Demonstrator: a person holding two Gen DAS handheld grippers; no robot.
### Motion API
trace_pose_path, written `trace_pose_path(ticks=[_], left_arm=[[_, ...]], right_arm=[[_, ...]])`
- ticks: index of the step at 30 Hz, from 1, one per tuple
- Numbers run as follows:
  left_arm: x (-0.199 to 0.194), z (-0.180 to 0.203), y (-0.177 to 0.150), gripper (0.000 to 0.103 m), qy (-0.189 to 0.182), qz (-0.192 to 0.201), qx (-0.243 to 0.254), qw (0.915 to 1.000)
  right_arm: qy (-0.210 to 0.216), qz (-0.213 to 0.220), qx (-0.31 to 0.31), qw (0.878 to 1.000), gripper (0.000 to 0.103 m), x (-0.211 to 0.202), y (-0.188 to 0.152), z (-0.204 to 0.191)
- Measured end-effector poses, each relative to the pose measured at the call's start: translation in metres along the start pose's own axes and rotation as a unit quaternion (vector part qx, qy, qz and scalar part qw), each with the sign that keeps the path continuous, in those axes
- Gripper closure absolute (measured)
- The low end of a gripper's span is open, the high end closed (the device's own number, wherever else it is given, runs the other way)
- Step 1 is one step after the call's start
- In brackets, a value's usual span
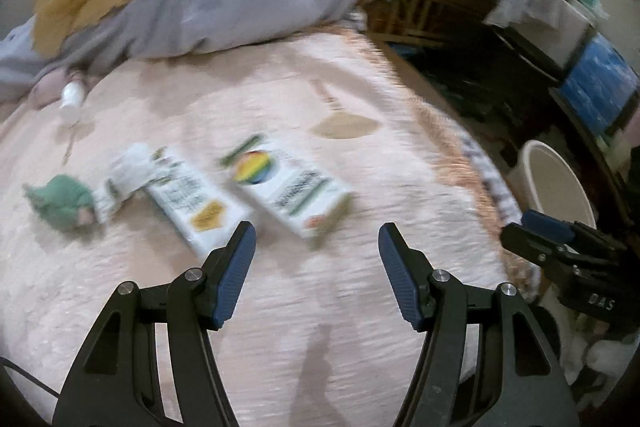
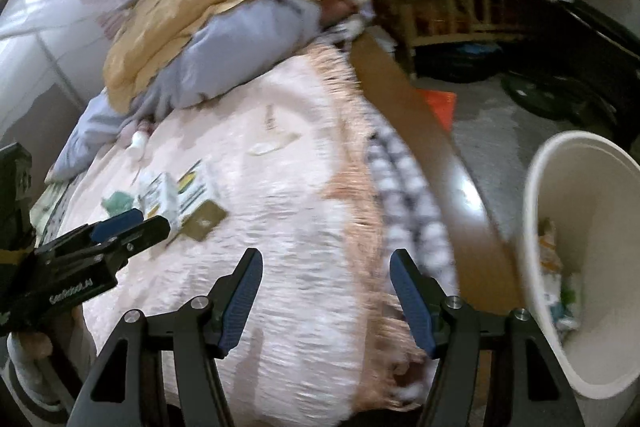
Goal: Collect trash
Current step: 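Move both tools back over the remaining items on the bed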
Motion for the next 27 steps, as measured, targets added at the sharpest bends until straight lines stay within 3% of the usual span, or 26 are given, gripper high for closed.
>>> trace_pose_path(ticks=[12, 16, 20, 27], left_arm=[[0.001, -0.132, -0.017, 0.040, 0.068, -0.012, -0.082, 0.9942], [0.008, -0.161, -0.015, 0.040, 0.072, -0.016, -0.096, 0.9926], [0.018, -0.176, -0.003, 0.040, 0.065, -0.012, -0.084, 0.9943], [0.056, -0.188, 0.018, 0.040, 0.072, -0.036, -0.046, 0.9957]], right_arm=[[0.016, -0.042, -0.092, 0.995, 0.036, 0.047, 0.009, -0.079], [0.014, -0.049, -0.144, 0.988, 0.034, 0.065, 0.022, -0.108], [-0.015, -0.066, -0.185, 0.980, 0.032, 0.092, 0.038, -0.124], [-0.024, -0.090, -0.220, 0.971, 0.032, 0.121, 0.051, -0.132]])
Point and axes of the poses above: each gripper's, at about its wrist camera, not at the fingertips, and x roughly the way its jaws point, z to its right, y to its top, the point moved 10 cm from there along x, roughly the way its jaws point, and after that the axes turned 8 degrees about -z, right-handed, at the moved point
